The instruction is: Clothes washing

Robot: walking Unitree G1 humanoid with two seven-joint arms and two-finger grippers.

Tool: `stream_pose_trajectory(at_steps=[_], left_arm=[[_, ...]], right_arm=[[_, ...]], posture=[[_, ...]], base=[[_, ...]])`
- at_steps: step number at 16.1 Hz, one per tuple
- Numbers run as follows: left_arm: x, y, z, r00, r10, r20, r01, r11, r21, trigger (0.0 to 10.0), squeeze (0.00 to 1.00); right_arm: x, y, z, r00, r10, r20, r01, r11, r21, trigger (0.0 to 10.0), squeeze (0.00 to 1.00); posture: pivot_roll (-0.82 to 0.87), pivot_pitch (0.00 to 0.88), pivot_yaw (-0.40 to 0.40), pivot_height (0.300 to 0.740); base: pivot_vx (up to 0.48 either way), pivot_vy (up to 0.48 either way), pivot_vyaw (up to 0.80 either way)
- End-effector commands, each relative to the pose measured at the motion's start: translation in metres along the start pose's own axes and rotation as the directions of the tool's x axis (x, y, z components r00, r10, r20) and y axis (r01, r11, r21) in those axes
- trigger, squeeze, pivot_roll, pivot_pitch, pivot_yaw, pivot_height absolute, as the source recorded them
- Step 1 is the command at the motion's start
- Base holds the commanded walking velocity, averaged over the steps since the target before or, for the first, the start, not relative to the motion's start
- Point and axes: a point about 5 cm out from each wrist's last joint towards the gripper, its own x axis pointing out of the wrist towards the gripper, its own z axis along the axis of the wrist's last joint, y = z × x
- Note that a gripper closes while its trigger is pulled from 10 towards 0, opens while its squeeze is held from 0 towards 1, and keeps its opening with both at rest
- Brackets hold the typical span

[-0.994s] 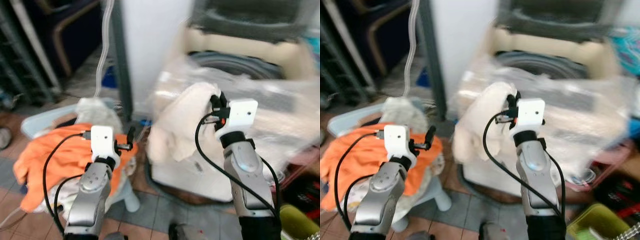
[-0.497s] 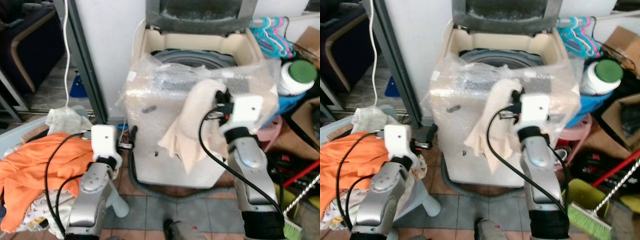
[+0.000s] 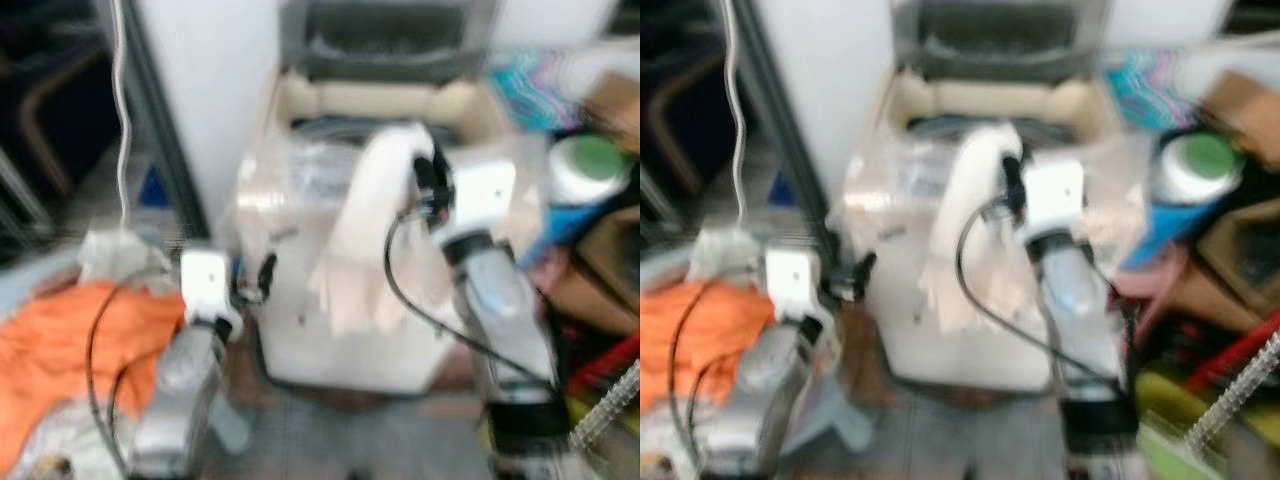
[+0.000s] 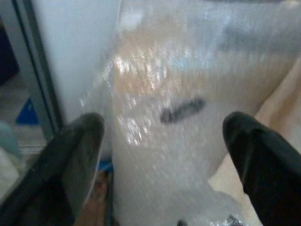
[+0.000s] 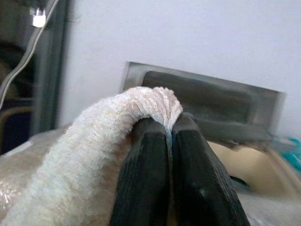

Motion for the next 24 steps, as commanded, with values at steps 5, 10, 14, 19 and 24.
stream_pose_trajectory(at_steps=[5,10,14,19,24], left_arm=[[0.002,0.000,0.001,1.000,0.001,0.000,-0.001,1.000,-0.001,10.0,0.00],[0.003,0.000,0.001,1.000,0.031,0.000,-0.031,1.000,0.003,10.0,0.00],[0.000,0.003,-0.003,0.996,0.080,-0.026,-0.079,0.997,0.017,10.0,0.00],[0.003,0.004,-0.005,0.996,0.079,-0.045,-0.078,0.997,0.014,10.0,0.00],[0.003,0.008,-0.002,0.992,0.118,-0.041,-0.117,0.993,0.032,10.0,0.00]], right_arm=[[0.065,-0.016,0.046,0.974,0.158,0.160,-0.152,0.987,-0.054,10.0,0.00],[0.129,-0.106,0.131,0.935,-0.217,0.279,0.230,0.973,-0.011,10.0,0.00],[0.111,-0.084,0.057,0.992,-0.115,0.046,0.116,0.993,-0.024,10.0,1.00],[0.074,-0.064,-0.001,0.994,0.010,-0.110,-0.008,1.000,0.014,10.0,1.00],[0.048,-0.048,0.008,1.000,-0.019,0.003,0.018,0.998,0.056,10.0,1.00]], posture=[[-0.05,0.031,-0.002,0.740],[-0.03,0.026,-0.031,0.740],[-0.03,0.040,-0.029,0.740],[-0.05,0.043,-0.014,0.740],[-0.04,0.038,-0.005,0.740]], base=[[0.220,0.000,0.00],[0.000,0.000,0.00],[0.000,0.000,0.00],[0.000,0.000,0.00],[0.000,0.000,0.00]])
